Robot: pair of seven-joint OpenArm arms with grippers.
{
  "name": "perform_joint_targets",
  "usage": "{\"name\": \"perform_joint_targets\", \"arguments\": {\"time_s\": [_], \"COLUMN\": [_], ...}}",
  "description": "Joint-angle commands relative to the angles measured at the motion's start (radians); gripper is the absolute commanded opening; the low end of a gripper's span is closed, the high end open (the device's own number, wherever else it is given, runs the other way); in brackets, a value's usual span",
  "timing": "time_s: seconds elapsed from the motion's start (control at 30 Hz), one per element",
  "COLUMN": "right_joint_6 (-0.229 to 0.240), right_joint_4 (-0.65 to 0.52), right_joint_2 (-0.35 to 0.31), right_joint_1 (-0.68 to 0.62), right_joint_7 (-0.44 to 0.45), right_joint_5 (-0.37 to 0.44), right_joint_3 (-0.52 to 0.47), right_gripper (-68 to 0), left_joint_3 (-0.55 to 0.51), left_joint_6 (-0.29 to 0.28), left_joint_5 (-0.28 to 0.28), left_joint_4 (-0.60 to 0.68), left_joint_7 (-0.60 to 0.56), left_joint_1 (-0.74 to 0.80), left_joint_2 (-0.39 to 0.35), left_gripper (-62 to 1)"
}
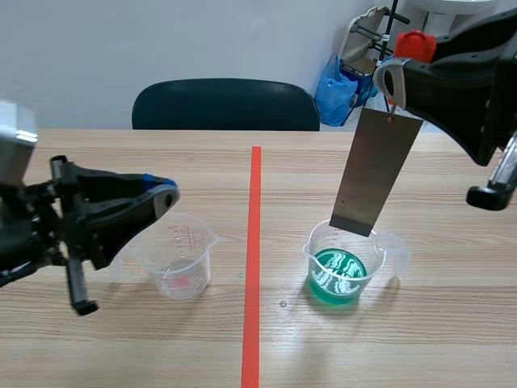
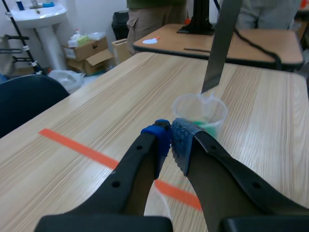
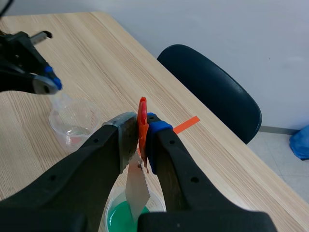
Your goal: Do the redox reaction experiment
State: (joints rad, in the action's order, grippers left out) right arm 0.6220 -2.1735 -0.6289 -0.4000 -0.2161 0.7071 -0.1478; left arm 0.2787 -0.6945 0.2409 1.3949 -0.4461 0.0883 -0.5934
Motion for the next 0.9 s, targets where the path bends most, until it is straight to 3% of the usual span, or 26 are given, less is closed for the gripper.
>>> {"name": "perform_joint_targets", "arguments": {"time_s": [0.0,0.33,0.67,0.87], "right_joint_6": [-0.004,-0.004,-0.004,-0.004], "right_joint_4": [-0.016,-0.016,-0.016,-0.016], "right_joint_2": [-0.013,-0.013,-0.013,-0.013], "right_joint_1": [-0.002,-0.002,-0.002,-0.002], "right_joint_7": [0.011,0.005,0.000,0.000], "right_joint_5": [0.012,0.011,0.012,0.012], "right_joint_3": [-0.011,-0.011,-0.011,-0.011], "right_gripper": [-66.9,-66.9,-66.9,-66.9], "left_joint_3": [0.019,0.177,0.239,0.239], "left_joint_6": [-0.002,-0.002,-0.002,-0.002], "left_joint_5": [0.027,0.055,0.054,-0.028], "left_joint_4": [-0.040,-0.263,-0.325,-0.325], "left_joint_7": [0.017,0.100,0.108,0.103], "left_joint_1": [-0.033,-0.256,-0.341,-0.336], "left_joint_2": [0.032,0.211,0.336,0.359], "left_gripper": [-57.4,-57.3,-57.3,-57.1]}}
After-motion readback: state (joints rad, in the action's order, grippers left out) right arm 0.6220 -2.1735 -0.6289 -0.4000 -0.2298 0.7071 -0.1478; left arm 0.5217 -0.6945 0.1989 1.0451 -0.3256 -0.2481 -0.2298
